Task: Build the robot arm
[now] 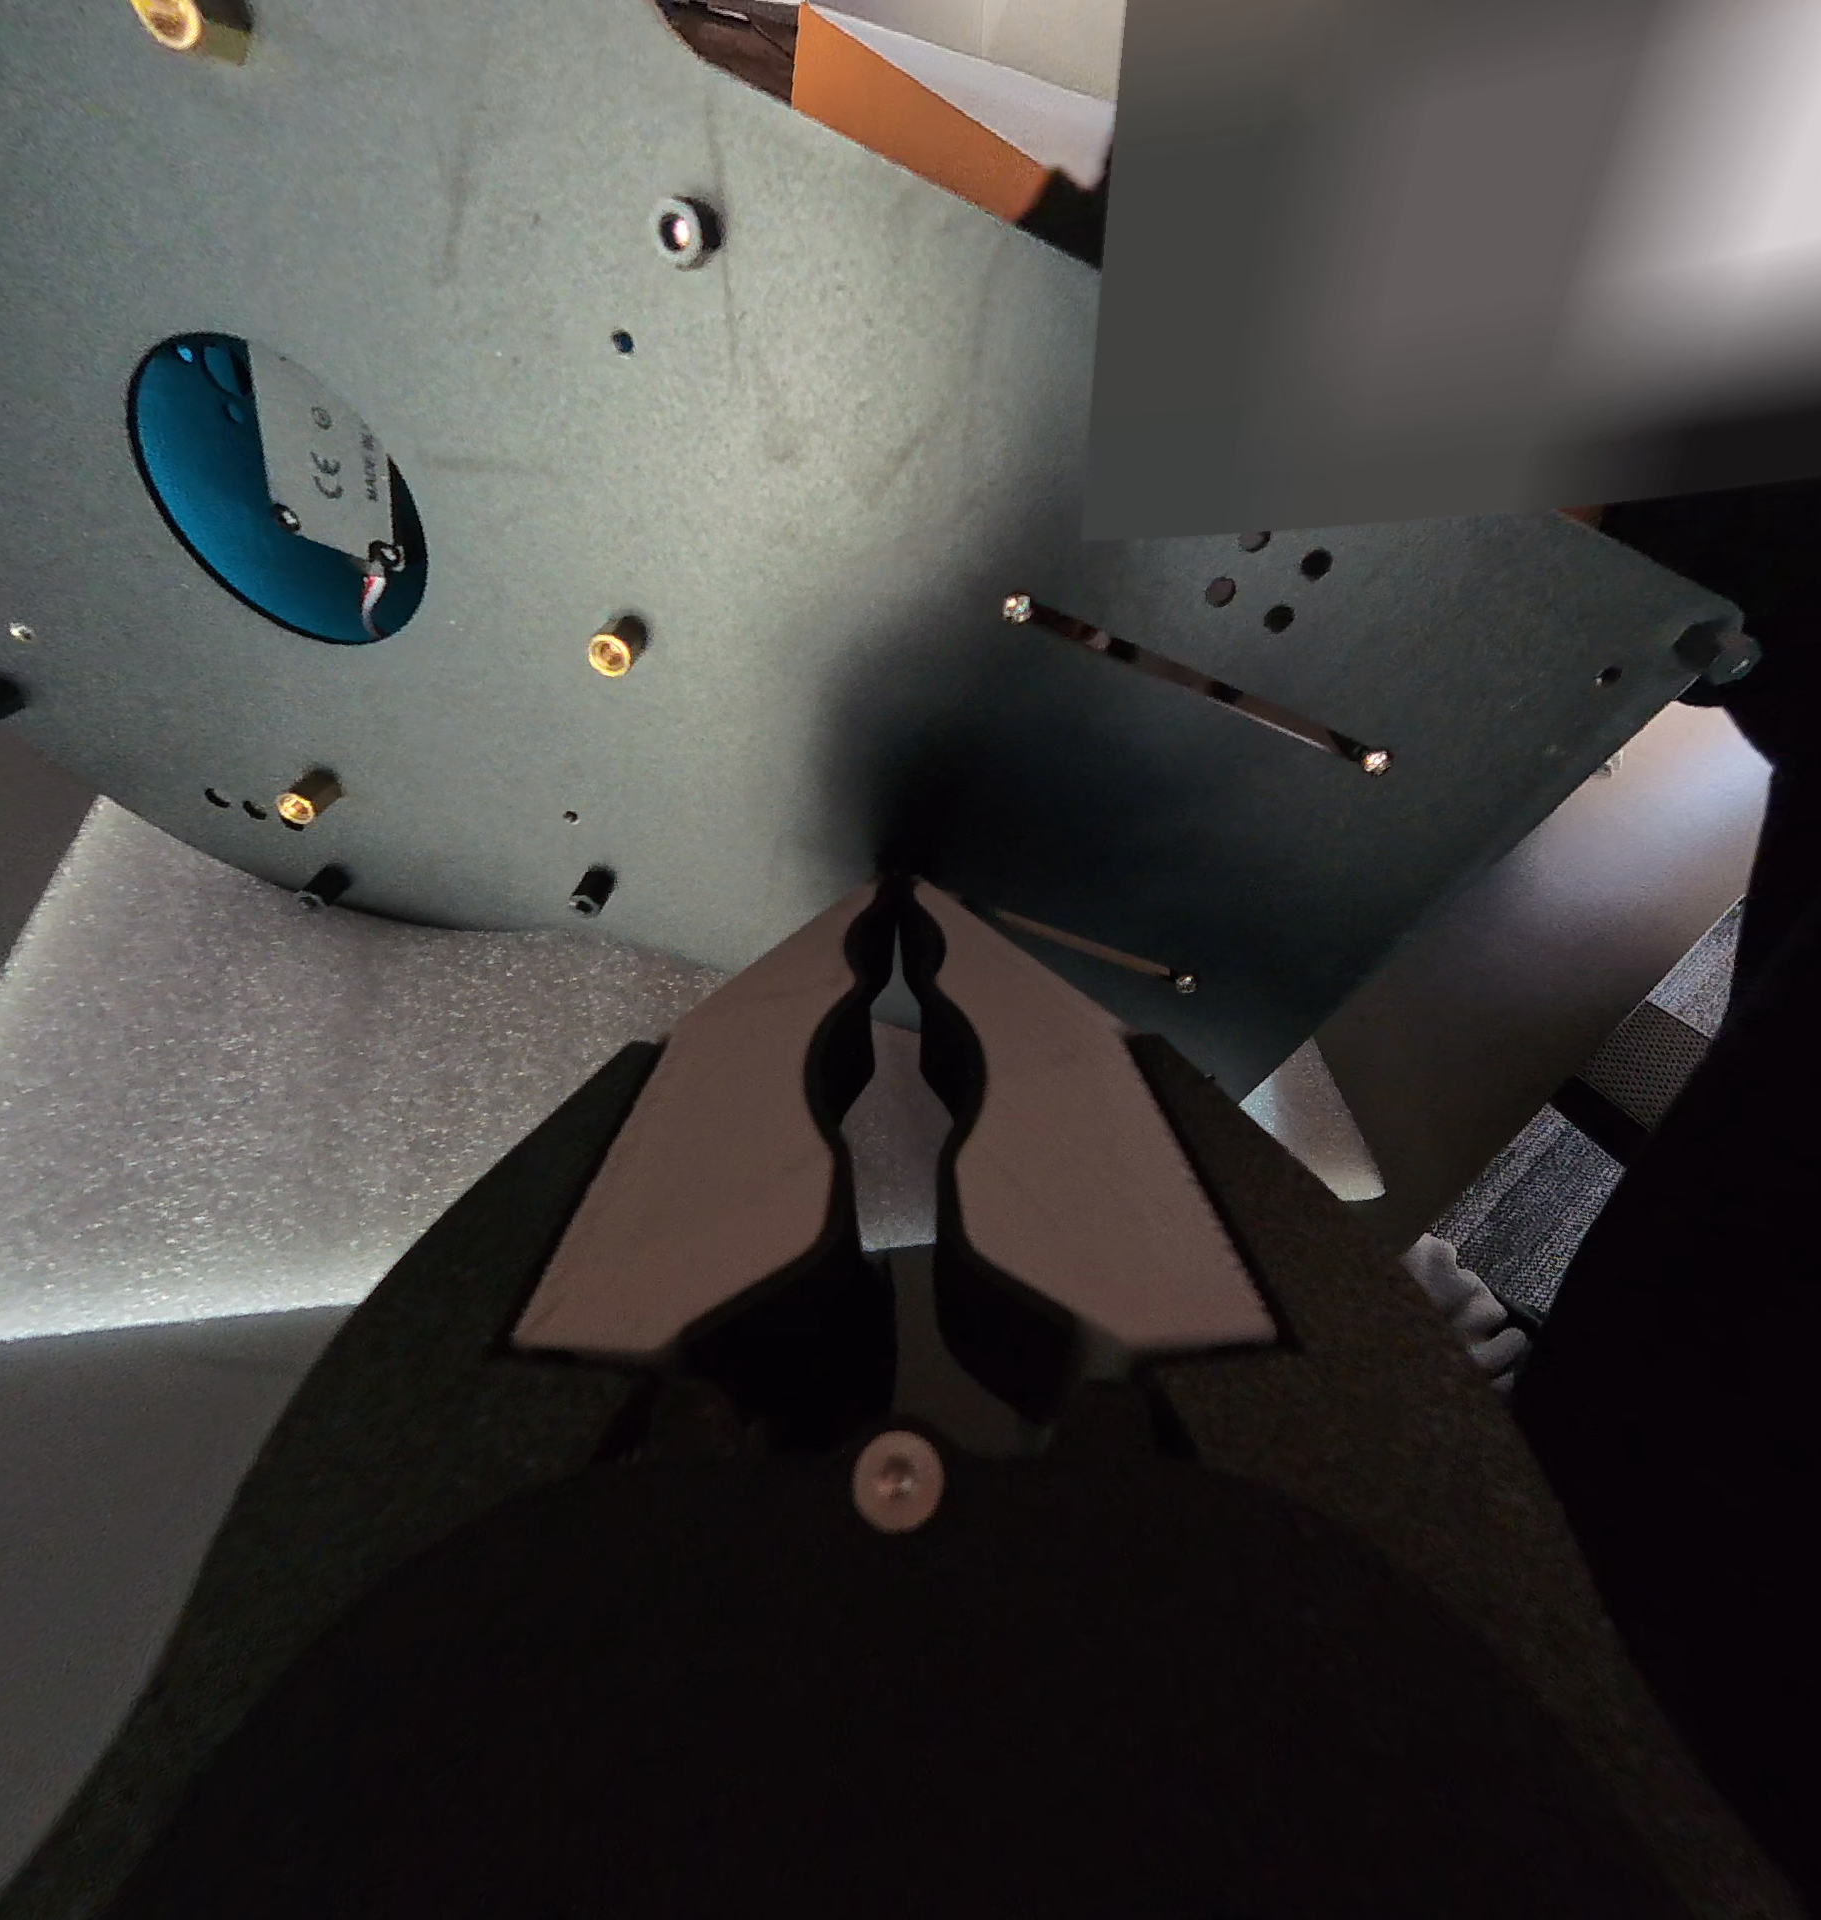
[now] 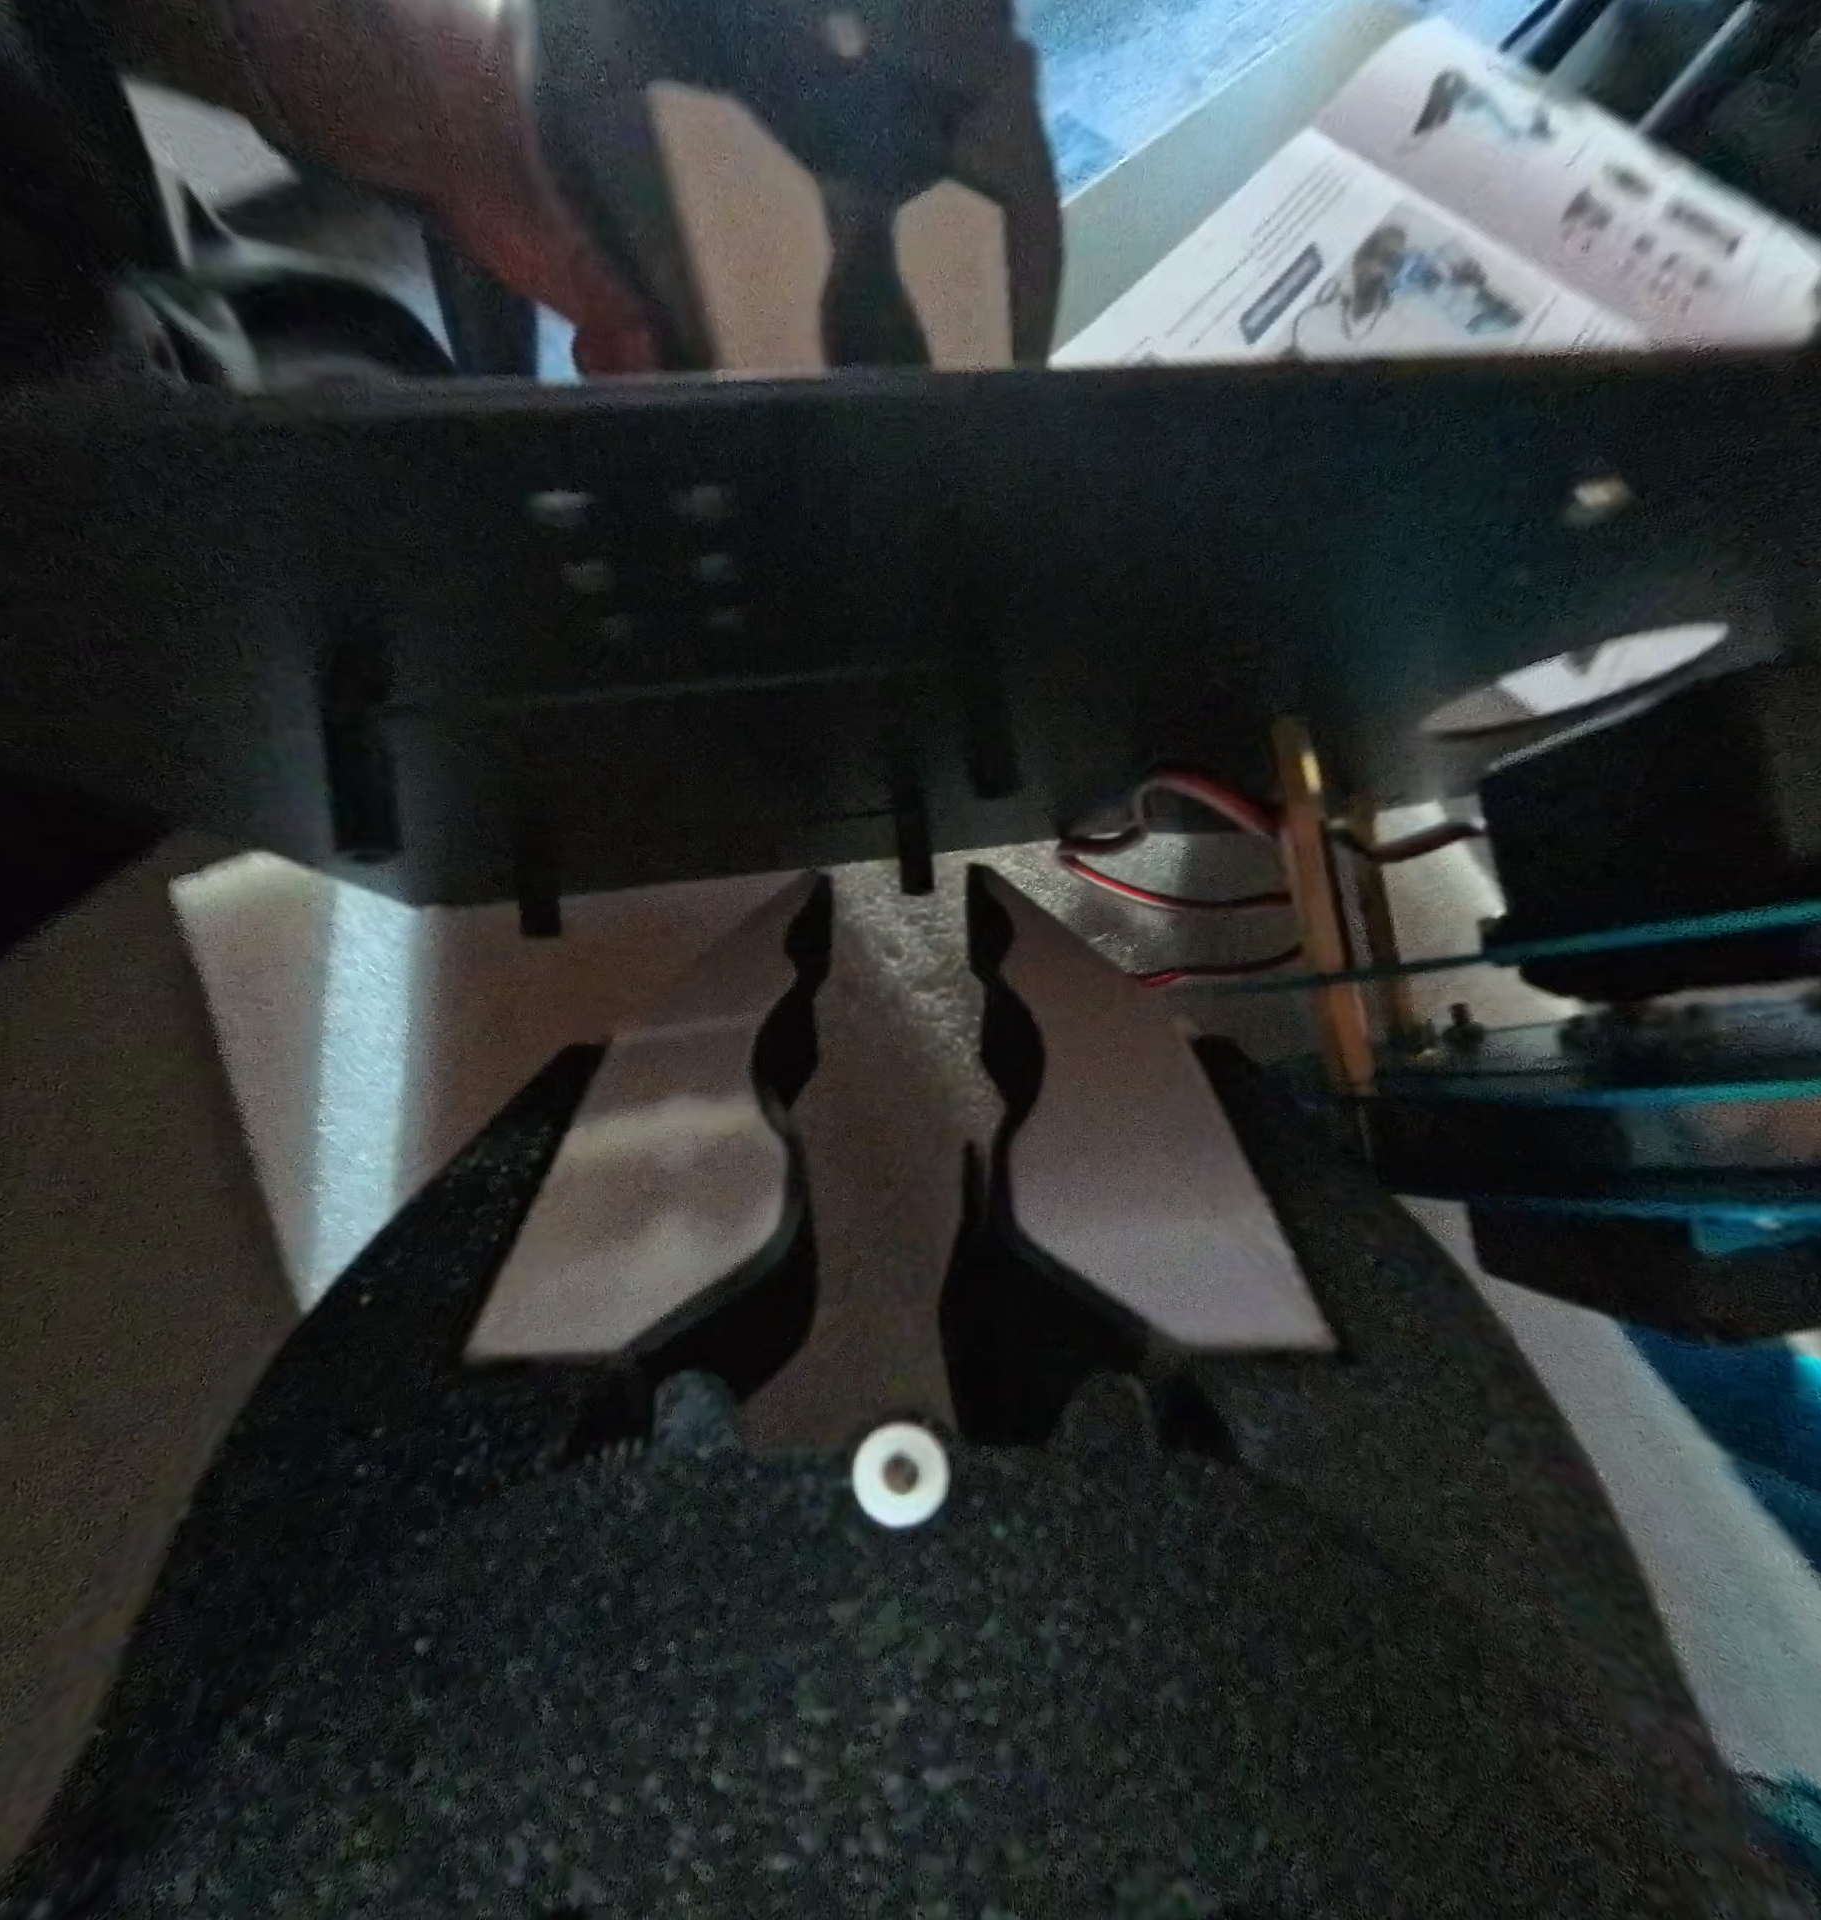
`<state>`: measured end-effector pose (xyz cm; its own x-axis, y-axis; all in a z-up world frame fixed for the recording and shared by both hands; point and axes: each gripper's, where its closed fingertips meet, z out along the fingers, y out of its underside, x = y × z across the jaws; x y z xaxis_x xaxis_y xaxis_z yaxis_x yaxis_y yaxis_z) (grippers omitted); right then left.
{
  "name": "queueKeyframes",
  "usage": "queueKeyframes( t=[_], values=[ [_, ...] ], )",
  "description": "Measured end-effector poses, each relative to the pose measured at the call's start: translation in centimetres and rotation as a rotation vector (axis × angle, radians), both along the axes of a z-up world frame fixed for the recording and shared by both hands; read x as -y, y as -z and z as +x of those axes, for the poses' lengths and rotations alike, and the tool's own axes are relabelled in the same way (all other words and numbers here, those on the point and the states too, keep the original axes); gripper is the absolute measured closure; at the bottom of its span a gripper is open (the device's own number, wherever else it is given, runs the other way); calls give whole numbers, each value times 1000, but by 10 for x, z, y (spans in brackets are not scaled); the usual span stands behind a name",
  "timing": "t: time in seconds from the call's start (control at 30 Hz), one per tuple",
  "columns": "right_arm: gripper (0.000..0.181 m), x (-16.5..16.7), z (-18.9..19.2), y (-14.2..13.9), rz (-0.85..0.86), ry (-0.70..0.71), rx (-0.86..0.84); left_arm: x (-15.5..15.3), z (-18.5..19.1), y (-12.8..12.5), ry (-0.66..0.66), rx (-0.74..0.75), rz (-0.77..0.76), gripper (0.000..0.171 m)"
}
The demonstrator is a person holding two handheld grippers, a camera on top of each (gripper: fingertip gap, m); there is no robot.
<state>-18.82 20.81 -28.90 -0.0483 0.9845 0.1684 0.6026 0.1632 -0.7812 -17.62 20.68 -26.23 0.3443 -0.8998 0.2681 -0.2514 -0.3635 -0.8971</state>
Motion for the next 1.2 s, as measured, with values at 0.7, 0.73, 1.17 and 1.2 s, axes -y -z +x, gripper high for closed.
queueKeyframes(
  t=[0.7, 0.73, 1.17, 1.2],
  values=[
    [154, 2, 5, 2, -1, -8, 7, -1, 1, 1, -1, 7, -17, 171],
    [150, 2, 6, 3, 84, -18, 26, -1, 1, 1, -1, 8, -18, 171],
    [177, 1, 3, 2, -394, 40, -14, -2, 1, 1, -11, 5, -19, 171],
    [177, 2, 3, 2, -428, 44, -14, -2, 1, 1, -10, 5, -19, 171]
  ],
)
